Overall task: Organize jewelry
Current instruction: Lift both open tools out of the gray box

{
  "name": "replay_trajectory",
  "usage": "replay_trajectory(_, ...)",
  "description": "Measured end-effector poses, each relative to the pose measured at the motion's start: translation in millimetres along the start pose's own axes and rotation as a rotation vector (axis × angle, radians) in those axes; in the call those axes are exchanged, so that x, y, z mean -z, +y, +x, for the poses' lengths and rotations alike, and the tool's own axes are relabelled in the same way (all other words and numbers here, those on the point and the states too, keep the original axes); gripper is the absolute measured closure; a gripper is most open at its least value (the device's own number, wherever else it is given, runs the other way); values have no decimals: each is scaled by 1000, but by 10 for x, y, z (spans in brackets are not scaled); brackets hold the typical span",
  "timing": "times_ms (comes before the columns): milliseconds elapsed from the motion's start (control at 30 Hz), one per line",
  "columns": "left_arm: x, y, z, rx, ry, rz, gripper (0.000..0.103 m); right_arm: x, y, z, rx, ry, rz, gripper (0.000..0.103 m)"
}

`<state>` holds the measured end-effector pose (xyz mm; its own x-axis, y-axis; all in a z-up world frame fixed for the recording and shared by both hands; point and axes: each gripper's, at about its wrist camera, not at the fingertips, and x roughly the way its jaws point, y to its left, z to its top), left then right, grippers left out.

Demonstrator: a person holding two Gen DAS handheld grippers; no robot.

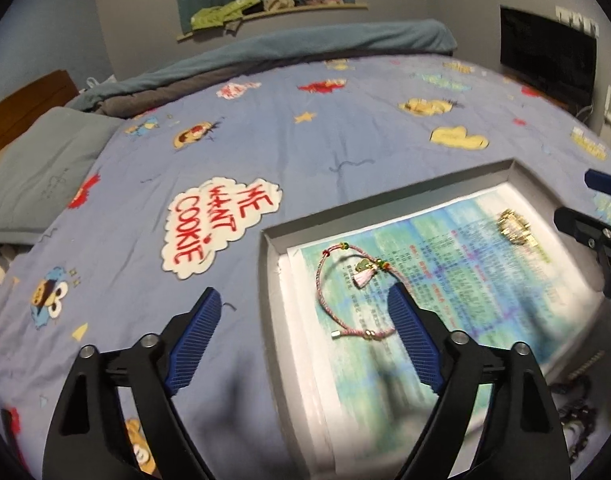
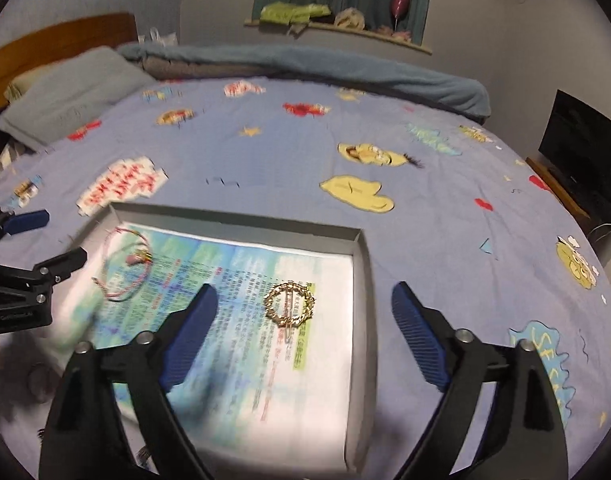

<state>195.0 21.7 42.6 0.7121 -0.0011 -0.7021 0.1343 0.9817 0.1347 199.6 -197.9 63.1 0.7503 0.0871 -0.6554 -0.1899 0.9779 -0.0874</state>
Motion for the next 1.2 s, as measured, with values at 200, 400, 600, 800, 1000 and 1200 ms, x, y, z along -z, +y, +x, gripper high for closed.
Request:
replay_trajectory(200,136,88,-458,23,-62,-49,10,83,-49,-496,-23,-69,24,5)
replay_trajectory(400,352,115,-880,19,-119,-55,9,202,-139,-883,-67,-102,70,5)
replay_trajectory(600,623,137,-1220,39,-148,-74,9,417,-268,-1177,-111,-114,117,5)
replay_trajectory(800,998,131,-1389,44,-148,-106,8,722,-344,-1315,-137,-99,151,5)
replay_trajectory(1000,1226,90,-1373,30,-132,-96,8,1017,-366,-1331,-127,-79,149,5)
replay_trajectory(1200,1374,133,-1225,6,-108,-87,8,1188,-341,-1212,-94,-55,124,5)
